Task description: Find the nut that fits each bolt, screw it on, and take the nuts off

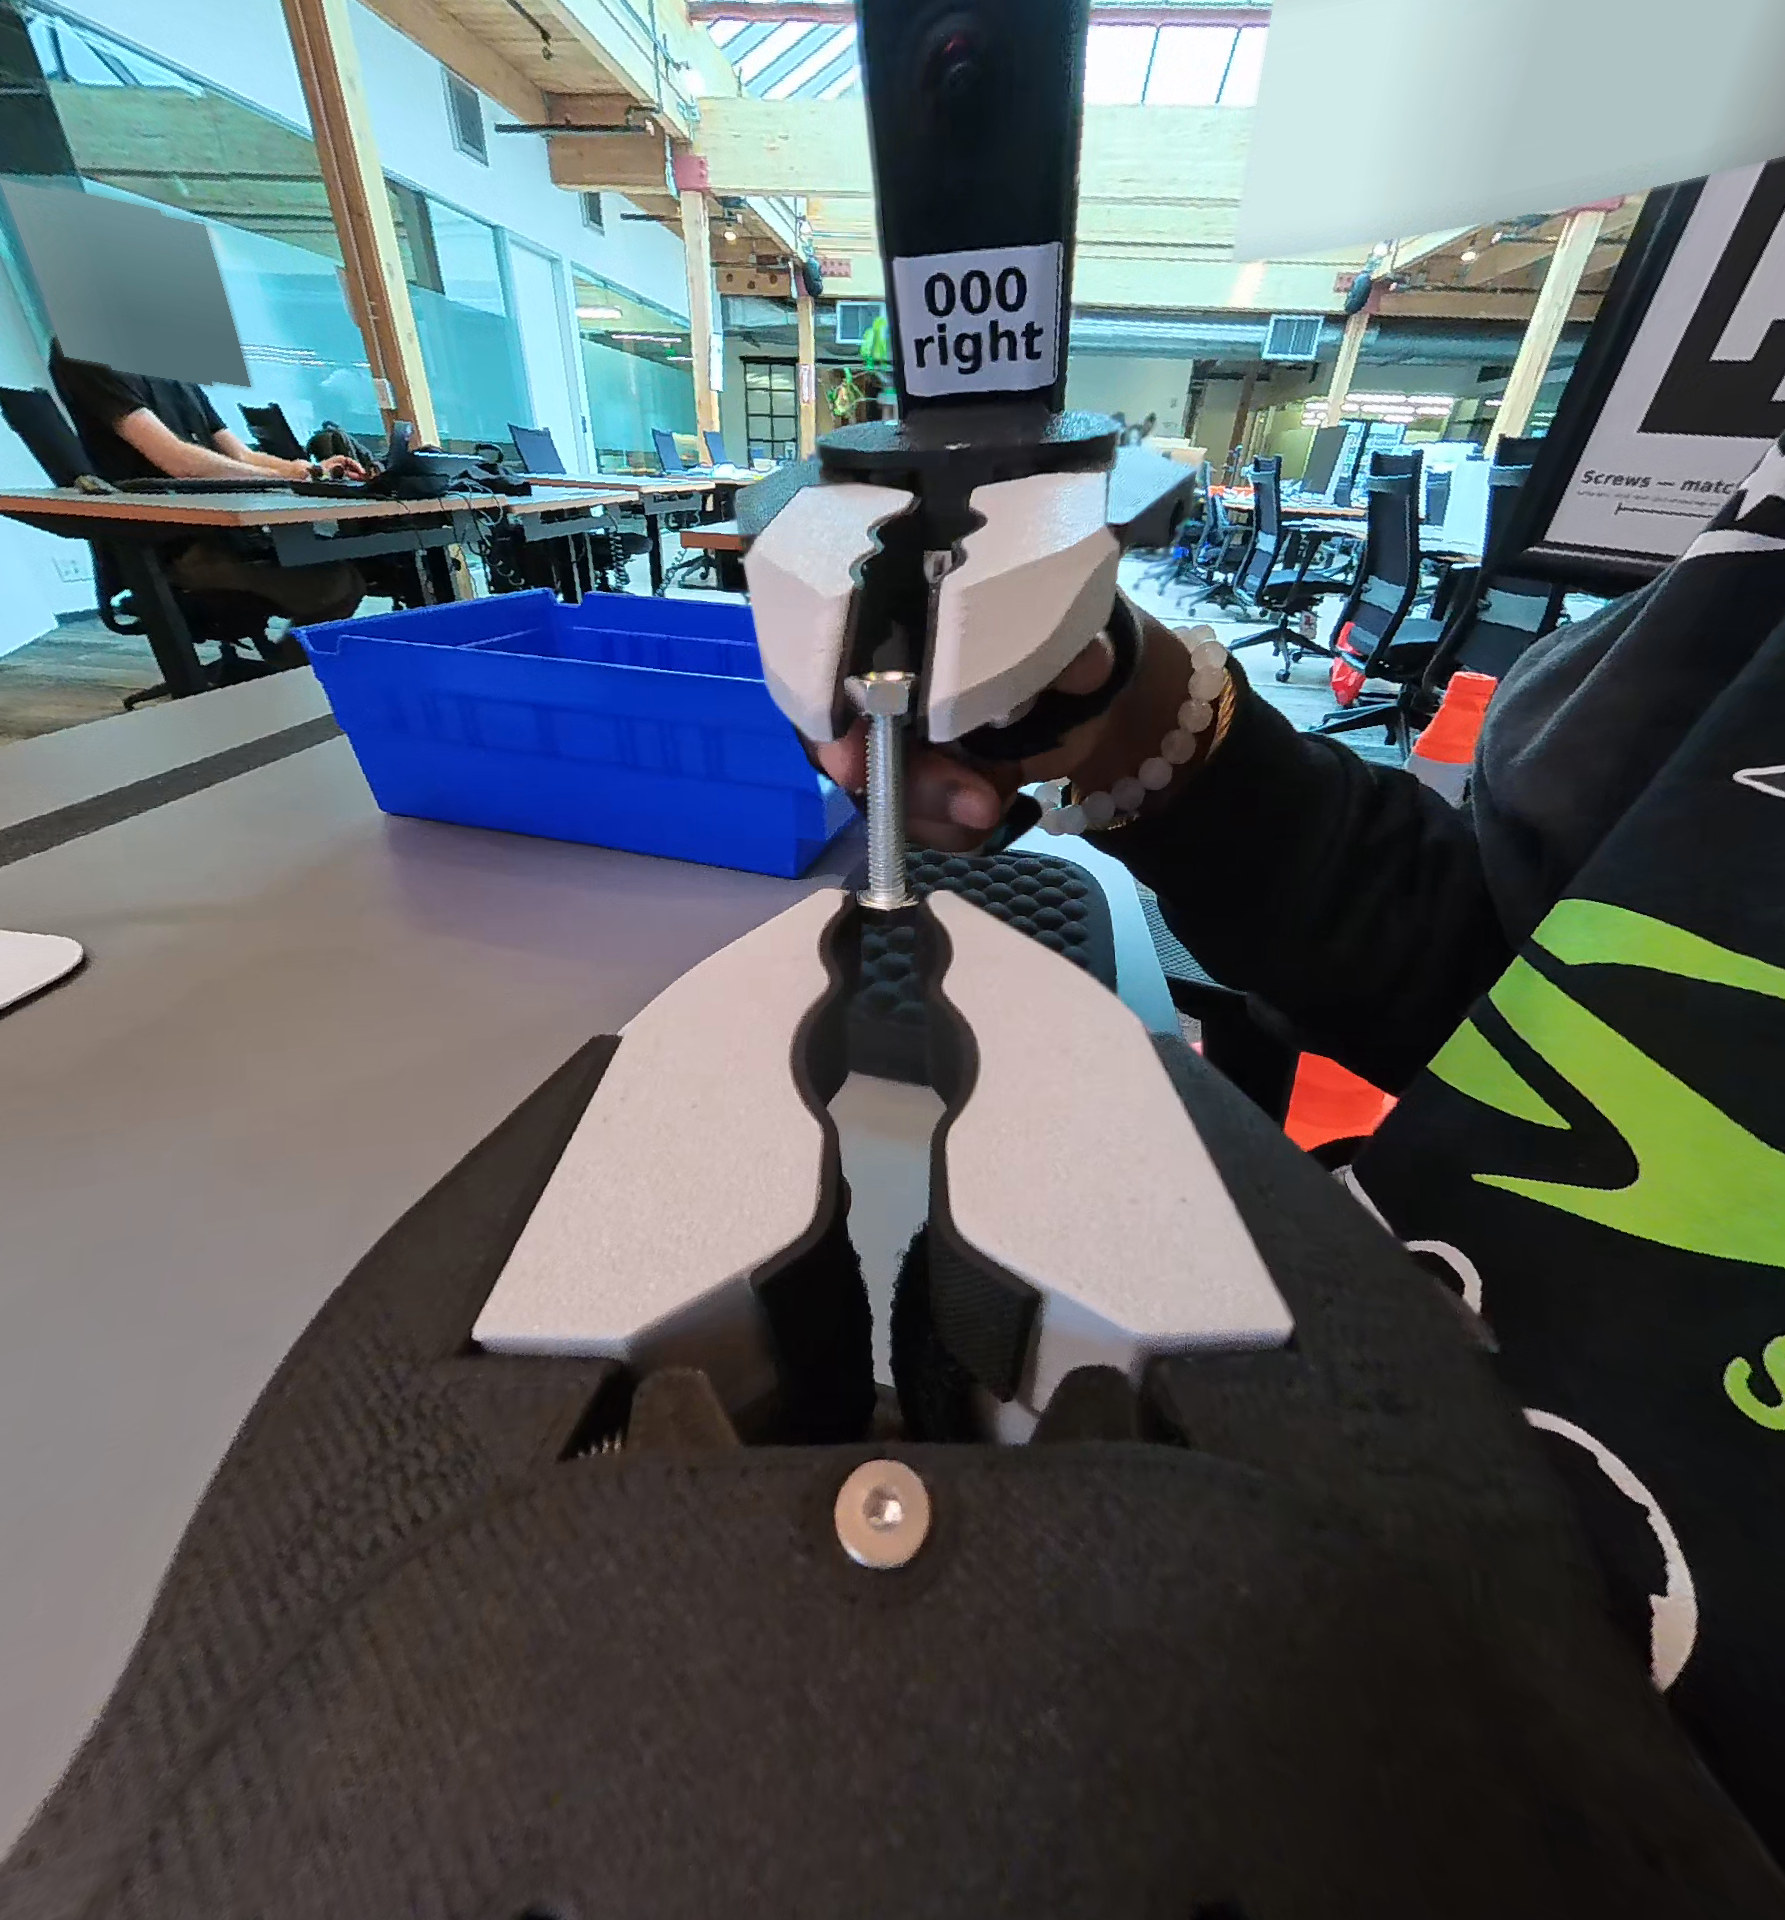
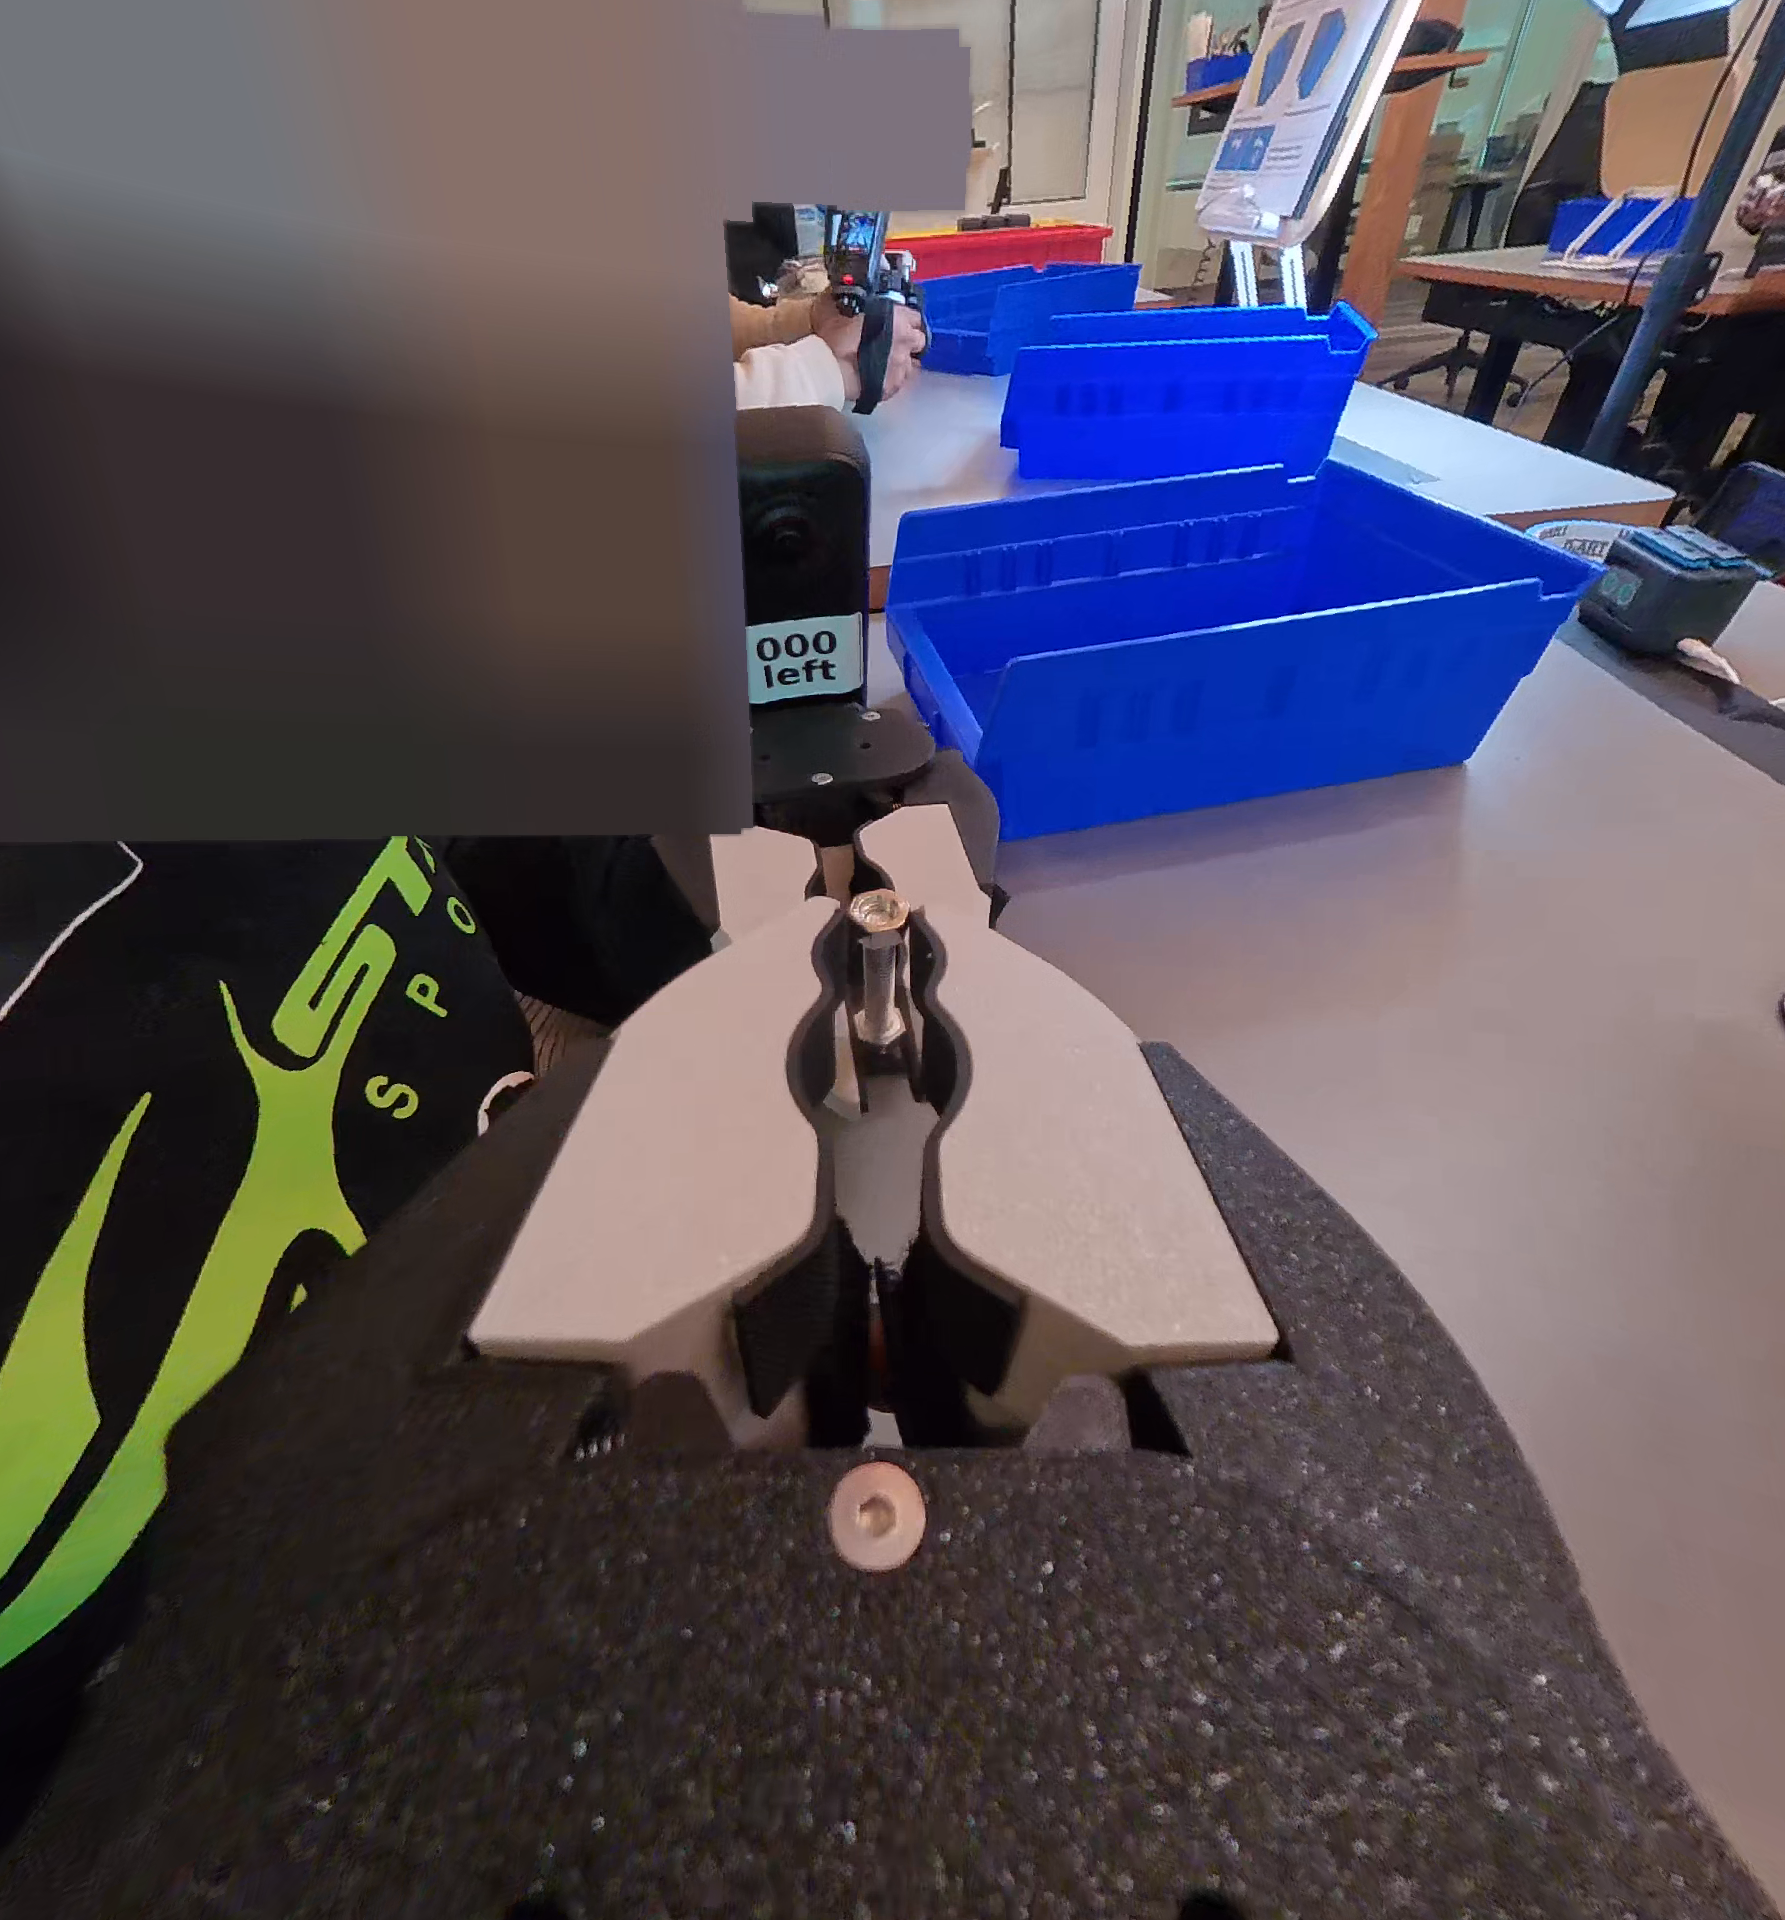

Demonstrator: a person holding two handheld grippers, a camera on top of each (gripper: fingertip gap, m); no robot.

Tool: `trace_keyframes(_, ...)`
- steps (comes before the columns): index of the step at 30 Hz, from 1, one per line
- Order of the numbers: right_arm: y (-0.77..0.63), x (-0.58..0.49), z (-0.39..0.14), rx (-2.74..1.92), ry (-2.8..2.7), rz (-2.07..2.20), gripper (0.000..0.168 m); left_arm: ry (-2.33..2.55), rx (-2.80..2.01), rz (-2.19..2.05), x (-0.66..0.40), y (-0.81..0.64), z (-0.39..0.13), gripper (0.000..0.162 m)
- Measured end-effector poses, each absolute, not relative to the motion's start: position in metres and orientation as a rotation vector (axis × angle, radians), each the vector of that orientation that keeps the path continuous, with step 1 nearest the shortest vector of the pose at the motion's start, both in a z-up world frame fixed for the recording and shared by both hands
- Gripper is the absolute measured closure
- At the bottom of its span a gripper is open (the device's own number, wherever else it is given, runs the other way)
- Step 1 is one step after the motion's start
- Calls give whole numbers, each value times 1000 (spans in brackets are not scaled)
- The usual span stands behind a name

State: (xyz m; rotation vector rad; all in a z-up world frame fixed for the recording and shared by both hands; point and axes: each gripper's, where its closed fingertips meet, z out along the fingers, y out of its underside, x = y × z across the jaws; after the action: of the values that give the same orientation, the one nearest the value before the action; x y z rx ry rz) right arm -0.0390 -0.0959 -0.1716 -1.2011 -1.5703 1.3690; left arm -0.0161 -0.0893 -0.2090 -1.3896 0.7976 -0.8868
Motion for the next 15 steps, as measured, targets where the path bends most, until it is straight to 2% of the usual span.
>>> trace_keyframes(6,-110,-33,-167,-1059,-1650,1389,158,840,-1352,-1061,-11,-105,-204,152)
trace_keyframes(15,-146,-16,-140,-677,-1738,1619,158,963,-1259,-1609,0,-153,-194,152)
